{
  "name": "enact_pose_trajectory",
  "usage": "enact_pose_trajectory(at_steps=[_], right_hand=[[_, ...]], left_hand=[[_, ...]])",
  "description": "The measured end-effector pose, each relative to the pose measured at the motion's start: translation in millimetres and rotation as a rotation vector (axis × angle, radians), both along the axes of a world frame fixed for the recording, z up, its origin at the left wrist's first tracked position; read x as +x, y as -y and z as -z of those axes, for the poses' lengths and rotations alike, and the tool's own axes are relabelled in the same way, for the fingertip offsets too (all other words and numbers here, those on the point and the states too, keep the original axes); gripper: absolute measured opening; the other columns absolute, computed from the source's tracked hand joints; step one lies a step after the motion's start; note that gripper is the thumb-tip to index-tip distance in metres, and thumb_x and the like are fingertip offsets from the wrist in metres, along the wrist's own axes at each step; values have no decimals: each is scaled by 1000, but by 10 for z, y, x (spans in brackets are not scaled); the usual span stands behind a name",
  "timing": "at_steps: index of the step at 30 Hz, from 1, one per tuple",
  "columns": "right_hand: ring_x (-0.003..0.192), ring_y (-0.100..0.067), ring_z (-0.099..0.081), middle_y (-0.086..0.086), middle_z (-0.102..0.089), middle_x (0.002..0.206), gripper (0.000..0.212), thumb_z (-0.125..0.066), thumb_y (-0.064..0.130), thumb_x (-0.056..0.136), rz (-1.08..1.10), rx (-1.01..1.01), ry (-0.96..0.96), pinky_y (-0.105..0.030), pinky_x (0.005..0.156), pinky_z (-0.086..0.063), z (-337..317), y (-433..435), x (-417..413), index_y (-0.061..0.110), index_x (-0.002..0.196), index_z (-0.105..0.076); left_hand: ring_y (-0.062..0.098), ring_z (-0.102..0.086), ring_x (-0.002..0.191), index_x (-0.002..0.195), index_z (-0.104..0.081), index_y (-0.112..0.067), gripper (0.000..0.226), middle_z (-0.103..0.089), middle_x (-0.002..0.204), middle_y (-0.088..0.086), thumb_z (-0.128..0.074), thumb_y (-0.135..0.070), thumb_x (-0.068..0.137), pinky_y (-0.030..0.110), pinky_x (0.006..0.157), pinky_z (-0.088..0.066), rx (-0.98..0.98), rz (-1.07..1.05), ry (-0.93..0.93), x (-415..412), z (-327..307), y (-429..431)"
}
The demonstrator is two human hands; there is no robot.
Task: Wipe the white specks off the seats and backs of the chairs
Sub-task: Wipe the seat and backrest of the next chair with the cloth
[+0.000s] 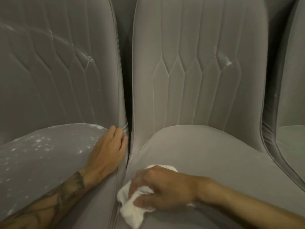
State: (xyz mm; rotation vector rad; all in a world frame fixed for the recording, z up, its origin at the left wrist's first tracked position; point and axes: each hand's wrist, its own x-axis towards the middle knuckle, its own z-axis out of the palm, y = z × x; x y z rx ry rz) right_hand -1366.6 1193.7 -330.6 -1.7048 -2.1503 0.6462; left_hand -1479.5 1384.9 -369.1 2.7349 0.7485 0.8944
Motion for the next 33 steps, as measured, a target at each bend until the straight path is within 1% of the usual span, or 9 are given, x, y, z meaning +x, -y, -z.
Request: enact_pose_trajectory(at_steps=[3, 6, 10, 13, 16, 18, 26, 29, 33], right_hand=[[104, -6, -63, 8, -69, 112, 18, -63, 30, 98, 40, -130, -161, -28, 97, -50, -251, 97, 342, 24, 115, -68], [99, -10, -66, 7, -71, 105, 15, -61, 34, 99, 247, -46, -240, -36, 92, -53, -365, 172, 826, 24, 109, -68], [84, -3, -64, 8, -70, 91, 12, -63, 34, 98, 557, 216, -192, -34, 82, -53, -590, 232, 1579, 25, 101, -70], [81, -7, -62, 2, -70, 88, 12, -63, 29, 97, 728, 444, -145, -39, 77, -53, -859, 195, 2036, 19, 100, -70], [82, -9, -60, 5, -67, 88, 13, -64, 28, 97, 851, 668, -66, -27, 71, -44, -1228, 124, 2361, 19, 103, -70], [83, -10, -59, 4, -66, 91, 17, -63, 30, 97, 889, 757, 29, -24, 72, -40, -1538, 83, 2515, 18, 106, -70], [100, -32, -58, -16, -60, 109, 23, -58, 26, 95, 832, 1026, 514, -33, 86, -41, -2969, -259, 3056, 12, 110, -67], [105, -35, -51, -17, -54, 115, 22, -54, 21, 97, 885, 1136, 564, -36, 92, -38, -2781, -414, 3159, 11, 115, -63], [108, -29, -47, -11, -50, 119, 23, -53, 24, 96, 908, 1247, 514, -40, 92, -42, -2409, -494, 3159, 16, 117, -58]], left_hand=[[21, -47, 77, 89, -45, -20, 20, -44, 90, -2, -44, -31, 105, 41, 71, -43, 61, 43, 67, 154, -150, 110], [21, -51, 87, 106, -50, -19, 16, -47, 103, -1, -46, -35, 103, 38, 77, -47, 78, 43, 185, 446, -325, 114], [30, -51, 99, 123, -50, -12, 31, -42, 115, 6, -54, -31, 99, 46, 87, -48, 197, 1, 313, 866, -597, 4], [39, -47, 103, 127, -51, -9, 38, -39, 119, 14, -53, -32, 97, 53, 93, -43, 288, -79, 368, 1091, -771, -158], [41, -45, 107, 129, -51, -5, 41, -41, 123, 20, -53, -31, 98, 53, 95, -41, 361, -89, 421, 1245, -975, -318], [42, -46, 111, 130, -50, -3, 41, -42, 126, 23, -54, -30, 98, 53, 98, -40, 397, -81, 472, 1335, -1169, -427], [38, -47, 112, 127, -46, -5, 38, -41, 131, 18, -53, -30, 100, 48, 99, -39, 501, -76, 574, 1753, -1738, -651], [39, -46, 112, 126, -46, -5, 37, -41, 132, 18, -52, -30, 100, 50, 101, -39, 497, -96, 611, 1807, -1735, -637], [39, -47, 113, 127, -47, -6, 37, -42, 132, 17, -52, -29, 99, 51, 101, -40, 503, -97, 601, 1803, -1743, -649]])
